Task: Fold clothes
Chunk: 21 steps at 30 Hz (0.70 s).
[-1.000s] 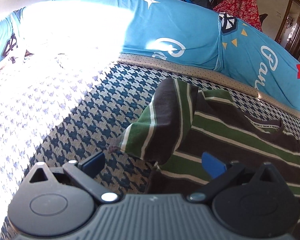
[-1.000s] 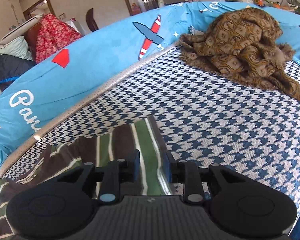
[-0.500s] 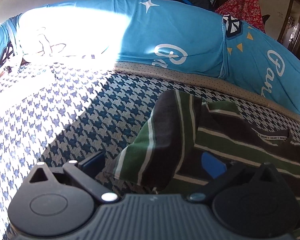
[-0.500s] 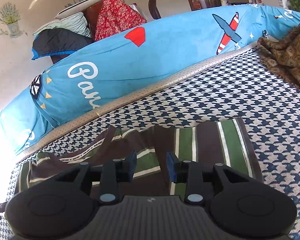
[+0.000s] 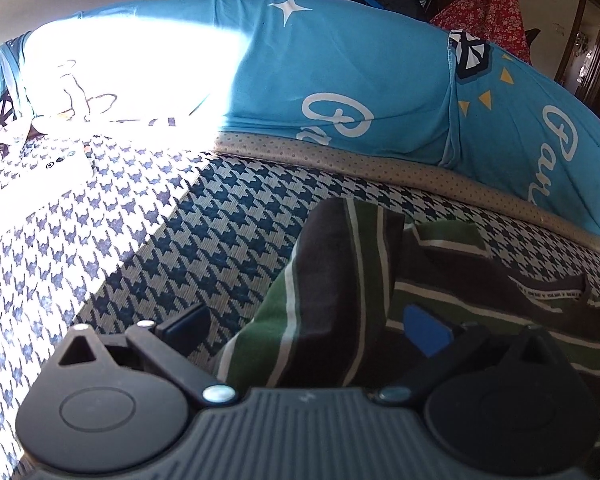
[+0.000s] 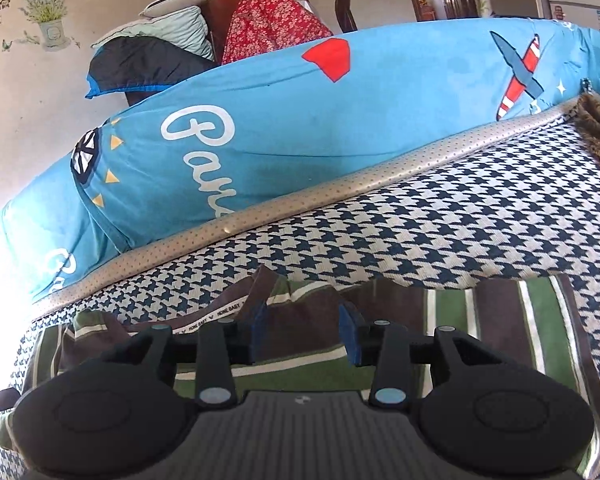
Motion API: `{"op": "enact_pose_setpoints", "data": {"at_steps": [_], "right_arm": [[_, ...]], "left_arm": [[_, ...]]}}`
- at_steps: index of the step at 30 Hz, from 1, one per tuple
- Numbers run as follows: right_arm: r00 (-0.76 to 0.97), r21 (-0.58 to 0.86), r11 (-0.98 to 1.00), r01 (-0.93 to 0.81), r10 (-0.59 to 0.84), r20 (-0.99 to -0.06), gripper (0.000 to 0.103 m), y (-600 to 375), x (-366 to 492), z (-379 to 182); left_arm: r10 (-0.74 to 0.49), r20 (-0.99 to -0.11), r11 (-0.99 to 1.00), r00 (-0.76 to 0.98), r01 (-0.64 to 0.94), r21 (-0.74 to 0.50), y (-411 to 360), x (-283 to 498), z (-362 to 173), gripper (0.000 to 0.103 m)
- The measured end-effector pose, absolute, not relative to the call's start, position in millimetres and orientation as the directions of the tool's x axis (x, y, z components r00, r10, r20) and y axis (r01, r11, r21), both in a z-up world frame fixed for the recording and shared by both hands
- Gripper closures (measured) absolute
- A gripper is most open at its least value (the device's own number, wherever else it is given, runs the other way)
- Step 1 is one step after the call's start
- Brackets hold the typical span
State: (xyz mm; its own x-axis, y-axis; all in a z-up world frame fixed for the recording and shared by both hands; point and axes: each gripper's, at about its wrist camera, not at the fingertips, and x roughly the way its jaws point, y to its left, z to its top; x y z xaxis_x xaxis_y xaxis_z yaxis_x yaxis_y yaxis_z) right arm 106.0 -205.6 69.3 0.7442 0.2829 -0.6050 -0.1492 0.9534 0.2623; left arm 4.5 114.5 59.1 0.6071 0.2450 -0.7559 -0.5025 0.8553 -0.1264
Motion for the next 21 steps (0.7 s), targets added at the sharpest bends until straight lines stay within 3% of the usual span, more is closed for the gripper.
{"op": "enact_pose_setpoints", "data": {"at_steps": [4, 8, 16, 19, 21], "right_arm": [[0.746, 0.199, 0.958, -0.208, 0.287, -0.601, 0.063, -186, 119, 68], [0.738, 0.118, 0.956, -0.269, 0.283, -0.613, 0.05, -168, 131, 59], [0.686, 0.033, 0.924, -0.381, 0.307, -0.66, 0.046, -139, 146, 39], [0.698, -0.04, 0.91, -0.413, 0.288, -0.656, 0.048, -131, 146, 34], [0.7, -0.047, 0.908, -0.415, 0.286, -0.654, 0.06, -130, 148, 36]], "left_arm": [[0.223, -0.768, 0.854, 0.6, -0.5, -0.143, 116, 7, 56, 0.0], [0.208, -0.769, 0.865, 0.604, -0.48, -0.143, 113, 9, 56, 0.0], [0.184, -0.771, 0.866, 0.61, -0.472, -0.166, 113, 10, 57, 0.0], [0.181, -0.773, 0.866, 0.608, -0.47, -0.168, 113, 10, 56, 0.0], [0.181, -0.775, 0.865, 0.606, -0.473, -0.168, 113, 10, 56, 0.0]]}}
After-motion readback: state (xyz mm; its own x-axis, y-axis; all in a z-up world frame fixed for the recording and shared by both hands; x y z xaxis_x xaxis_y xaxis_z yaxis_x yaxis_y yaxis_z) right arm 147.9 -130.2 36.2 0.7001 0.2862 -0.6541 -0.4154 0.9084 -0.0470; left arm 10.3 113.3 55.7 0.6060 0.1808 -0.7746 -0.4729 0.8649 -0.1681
